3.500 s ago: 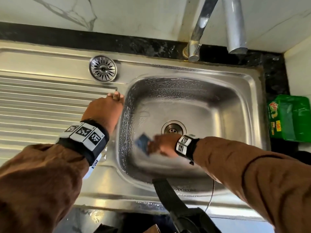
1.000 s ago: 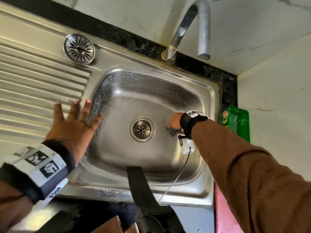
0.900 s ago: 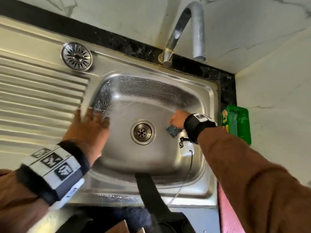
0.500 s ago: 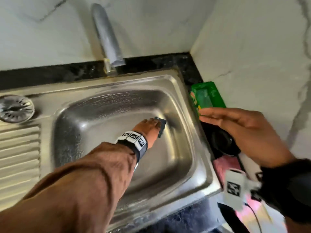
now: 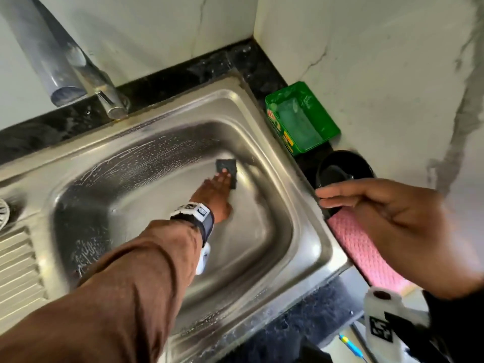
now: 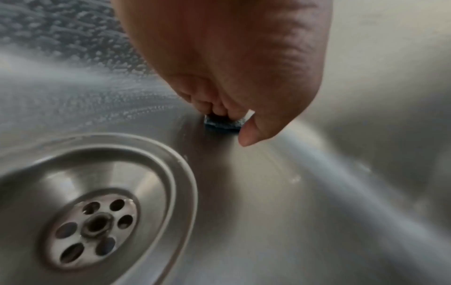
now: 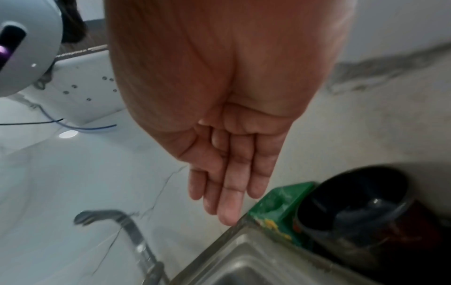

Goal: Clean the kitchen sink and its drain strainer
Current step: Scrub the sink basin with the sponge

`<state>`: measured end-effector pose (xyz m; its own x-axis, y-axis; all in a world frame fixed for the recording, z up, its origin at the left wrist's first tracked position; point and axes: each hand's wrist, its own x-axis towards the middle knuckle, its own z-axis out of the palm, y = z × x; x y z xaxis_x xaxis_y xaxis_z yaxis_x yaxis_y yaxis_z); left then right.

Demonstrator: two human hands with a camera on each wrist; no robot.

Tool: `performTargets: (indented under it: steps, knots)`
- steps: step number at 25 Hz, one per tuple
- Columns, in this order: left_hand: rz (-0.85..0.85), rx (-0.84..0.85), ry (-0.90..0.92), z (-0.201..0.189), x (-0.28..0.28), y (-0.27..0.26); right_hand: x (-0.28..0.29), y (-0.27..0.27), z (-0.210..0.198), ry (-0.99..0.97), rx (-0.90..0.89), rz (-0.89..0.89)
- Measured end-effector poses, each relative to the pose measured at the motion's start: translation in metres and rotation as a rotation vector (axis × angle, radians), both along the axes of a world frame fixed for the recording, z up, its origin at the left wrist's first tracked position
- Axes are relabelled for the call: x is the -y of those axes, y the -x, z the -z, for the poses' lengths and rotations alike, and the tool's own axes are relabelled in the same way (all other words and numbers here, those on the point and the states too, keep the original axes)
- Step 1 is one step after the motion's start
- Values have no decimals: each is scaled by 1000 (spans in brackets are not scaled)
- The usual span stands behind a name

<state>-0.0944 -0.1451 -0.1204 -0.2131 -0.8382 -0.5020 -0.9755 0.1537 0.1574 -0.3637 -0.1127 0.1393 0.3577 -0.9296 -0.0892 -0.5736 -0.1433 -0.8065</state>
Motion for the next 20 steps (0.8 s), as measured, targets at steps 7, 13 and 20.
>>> performTargets:
  steps: [7,13,20]
  knots:
    - [179,-59,24,10,-22,-5,10,-51,56,-9,-190,-458]
    - [499,-120,-45,3,-54,26,15,-55,72,-55,-161,-376]
    - [418,-91,-96,9,-66,41,-4,-36,86,-117,-779,-583]
